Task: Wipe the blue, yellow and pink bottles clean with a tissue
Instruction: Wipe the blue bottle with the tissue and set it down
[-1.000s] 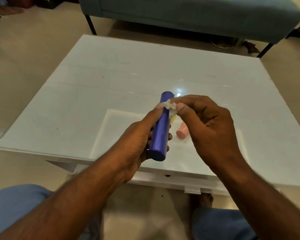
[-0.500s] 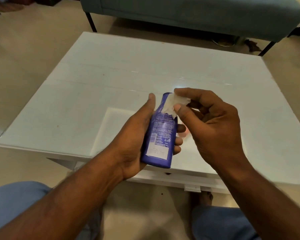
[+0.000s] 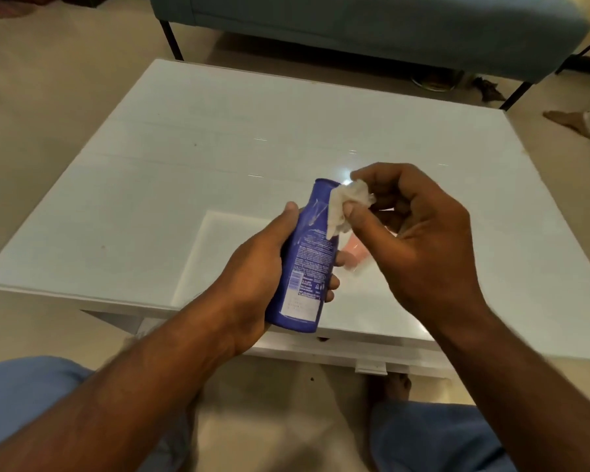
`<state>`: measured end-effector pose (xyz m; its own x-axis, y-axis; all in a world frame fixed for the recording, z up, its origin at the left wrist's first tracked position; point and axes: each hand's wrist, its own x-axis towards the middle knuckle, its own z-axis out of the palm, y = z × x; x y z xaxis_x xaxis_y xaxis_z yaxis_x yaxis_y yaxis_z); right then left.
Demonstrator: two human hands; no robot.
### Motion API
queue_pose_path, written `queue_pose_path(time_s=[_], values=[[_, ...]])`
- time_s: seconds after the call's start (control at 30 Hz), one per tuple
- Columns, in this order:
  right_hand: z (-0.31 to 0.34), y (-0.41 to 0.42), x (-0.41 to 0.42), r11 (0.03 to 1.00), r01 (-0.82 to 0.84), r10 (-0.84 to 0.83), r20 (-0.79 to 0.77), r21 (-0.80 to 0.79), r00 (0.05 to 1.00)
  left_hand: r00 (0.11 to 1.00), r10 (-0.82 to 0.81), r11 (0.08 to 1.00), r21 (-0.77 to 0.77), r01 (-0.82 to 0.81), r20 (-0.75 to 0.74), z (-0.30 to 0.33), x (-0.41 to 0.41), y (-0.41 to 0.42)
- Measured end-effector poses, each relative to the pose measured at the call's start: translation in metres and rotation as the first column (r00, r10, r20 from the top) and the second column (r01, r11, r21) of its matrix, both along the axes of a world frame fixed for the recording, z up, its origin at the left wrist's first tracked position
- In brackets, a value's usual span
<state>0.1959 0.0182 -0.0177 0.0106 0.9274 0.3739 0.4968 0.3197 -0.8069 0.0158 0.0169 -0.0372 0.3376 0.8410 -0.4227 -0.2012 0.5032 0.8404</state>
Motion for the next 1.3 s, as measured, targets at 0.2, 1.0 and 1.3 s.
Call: queue_pose_path(time_s=[0.2,1.0,1.3], values=[[-0.005,-0.016,-0.017,0.940,-0.339,0.333,0.116,0.034,0.936,0.984,0.109,0.994,-0.044,-0.104,0.141,0.002,-0.004,0.005],[0.000,-0.006,-0.003,0.998,-0.030,0.021,0.170,0.053,0.985,0.984,-0.044,0.997,-0.065,0.033,-0.174,0.002,0.003,-0.003],[0.003,-0.010,-0.013,0.994,-0.087,0.072,0.202,0.065,0.977,0.993,-0.036,0.998,-0.059,0.029,-0.112,0.006,-0.002,-0.002]])
